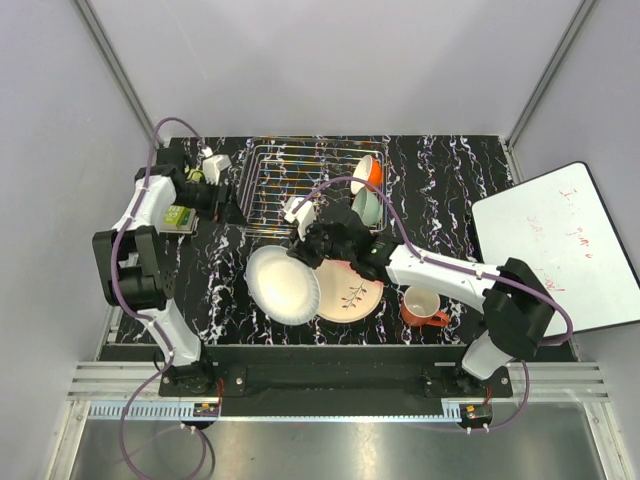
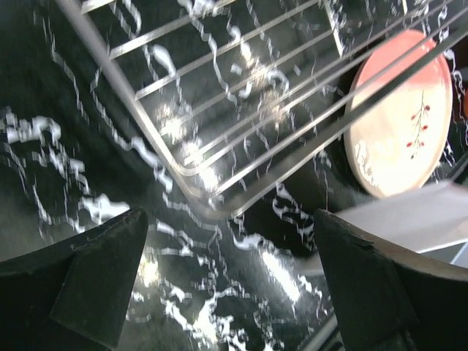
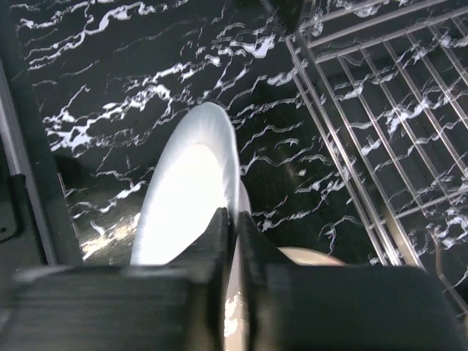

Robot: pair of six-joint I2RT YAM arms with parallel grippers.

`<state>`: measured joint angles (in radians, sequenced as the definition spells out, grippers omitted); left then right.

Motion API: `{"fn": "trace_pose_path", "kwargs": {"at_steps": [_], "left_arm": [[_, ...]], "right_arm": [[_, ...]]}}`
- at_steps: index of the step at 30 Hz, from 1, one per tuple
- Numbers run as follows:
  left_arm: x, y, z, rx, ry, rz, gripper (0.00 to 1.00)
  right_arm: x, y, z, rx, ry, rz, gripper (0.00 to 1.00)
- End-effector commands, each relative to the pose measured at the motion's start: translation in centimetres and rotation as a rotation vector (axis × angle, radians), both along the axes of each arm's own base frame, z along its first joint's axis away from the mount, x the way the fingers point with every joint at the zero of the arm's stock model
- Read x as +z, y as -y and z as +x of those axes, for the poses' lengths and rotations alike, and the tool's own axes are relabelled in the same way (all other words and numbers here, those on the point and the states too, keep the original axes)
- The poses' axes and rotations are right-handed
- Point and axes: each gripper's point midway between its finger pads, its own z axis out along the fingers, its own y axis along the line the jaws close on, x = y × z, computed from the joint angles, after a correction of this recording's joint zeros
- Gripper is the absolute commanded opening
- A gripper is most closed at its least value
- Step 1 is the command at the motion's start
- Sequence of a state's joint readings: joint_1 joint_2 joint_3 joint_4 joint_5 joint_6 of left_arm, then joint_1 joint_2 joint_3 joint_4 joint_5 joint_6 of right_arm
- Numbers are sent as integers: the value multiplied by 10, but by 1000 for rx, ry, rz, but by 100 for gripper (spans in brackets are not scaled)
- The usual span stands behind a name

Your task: Load the mixed dishes into the dish rack

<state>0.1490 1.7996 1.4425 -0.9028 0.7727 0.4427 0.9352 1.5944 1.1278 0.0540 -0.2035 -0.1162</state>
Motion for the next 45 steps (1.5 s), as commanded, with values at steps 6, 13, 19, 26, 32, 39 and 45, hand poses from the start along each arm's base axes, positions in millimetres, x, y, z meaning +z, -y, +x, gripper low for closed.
{"fn": "trace_pose_path", "kwargs": {"at_steps": [6, 13, 19, 26, 32, 39, 45], "left_arm": [[16, 20, -4, -36, 79, 11, 99], [42, 17, -31, -109, 193, 47, 99], [52, 29, -68, -342, 262, -18, 99], [42, 42, -94, -529, 87, -203, 99], [24, 60, -102, -638, 79, -222, 99], [20, 86, -139, -813, 67, -177, 99], [12, 88, -155, -853, 25, -161, 99]], "right_arm": [[8, -4, -2, 5, 5, 28, 0], [-23, -8, -2, 3, -56, -15, 0], [-33, -10, -2, 5, -73, -17, 0], [-8, -16, -1, 16, -48, 30, 0], [7, -25, -2, 39, -56, 67, 0], [8, -26, -1, 45, -54, 65, 0], [9, -28, 0, 48, -46, 62, 0]]}}
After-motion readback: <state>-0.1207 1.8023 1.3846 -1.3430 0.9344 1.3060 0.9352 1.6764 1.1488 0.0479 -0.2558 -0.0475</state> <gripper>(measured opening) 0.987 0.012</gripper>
